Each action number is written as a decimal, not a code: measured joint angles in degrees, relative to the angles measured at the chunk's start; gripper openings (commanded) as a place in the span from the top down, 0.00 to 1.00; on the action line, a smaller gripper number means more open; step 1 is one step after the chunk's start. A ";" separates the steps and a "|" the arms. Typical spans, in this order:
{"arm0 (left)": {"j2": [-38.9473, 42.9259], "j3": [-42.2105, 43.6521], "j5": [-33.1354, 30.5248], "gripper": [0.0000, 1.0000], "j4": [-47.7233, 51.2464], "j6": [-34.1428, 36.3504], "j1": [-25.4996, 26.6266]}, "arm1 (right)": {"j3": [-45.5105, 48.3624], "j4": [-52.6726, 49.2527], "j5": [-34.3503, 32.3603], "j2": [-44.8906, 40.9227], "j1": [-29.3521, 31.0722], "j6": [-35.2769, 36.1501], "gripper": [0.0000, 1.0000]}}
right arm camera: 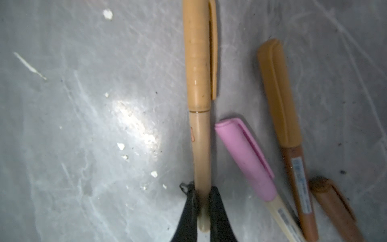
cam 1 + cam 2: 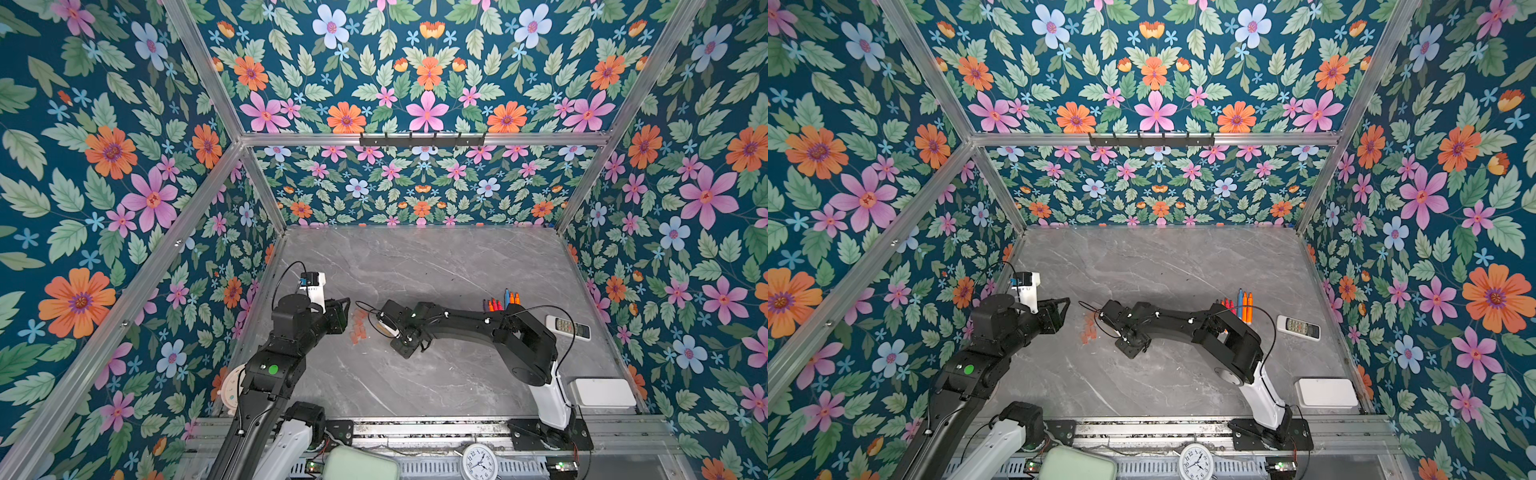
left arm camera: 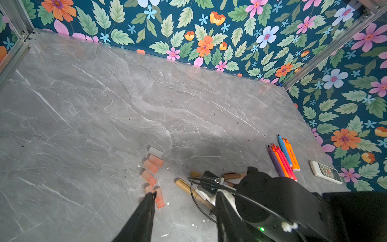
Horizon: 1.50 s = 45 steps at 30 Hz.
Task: Open the pen caps
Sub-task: 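Raise the tan pen toward the left gripper while the left closes on its cap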
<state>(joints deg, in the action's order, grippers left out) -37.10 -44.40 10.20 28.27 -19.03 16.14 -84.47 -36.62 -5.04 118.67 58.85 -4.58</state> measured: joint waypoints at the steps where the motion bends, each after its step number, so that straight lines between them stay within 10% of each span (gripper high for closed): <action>1: 0.00 0.00 -0.02 0.51 0.00 -0.02 0.00 | 0.79 0.00 0.17 -0.76 0.02 0.24 1.00; 14: -8.44 9.84 8.66 0.38 -10.91 -10.71 0.04 | 10.38 2.25 1.99 -17.35 -0.04 -1.97 1.00; 32: -32.81 14.21 24.76 0.36 -52.35 -39.47 9.05 | 21.94 6.86 13.40 -32.57 -7.23 -9.38 1.00; 45: -39.10 11.56 22.91 0.58 -56.98 -42.07 15.58 | 24.06 6.78 12.28 -37.22 -7.50 -9.92 1.00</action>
<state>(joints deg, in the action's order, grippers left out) -76.20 -32.84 33.10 -28.71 -61.10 31.73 -60.40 -29.85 7.25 81.45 51.35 -14.50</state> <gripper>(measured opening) 0.486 0.088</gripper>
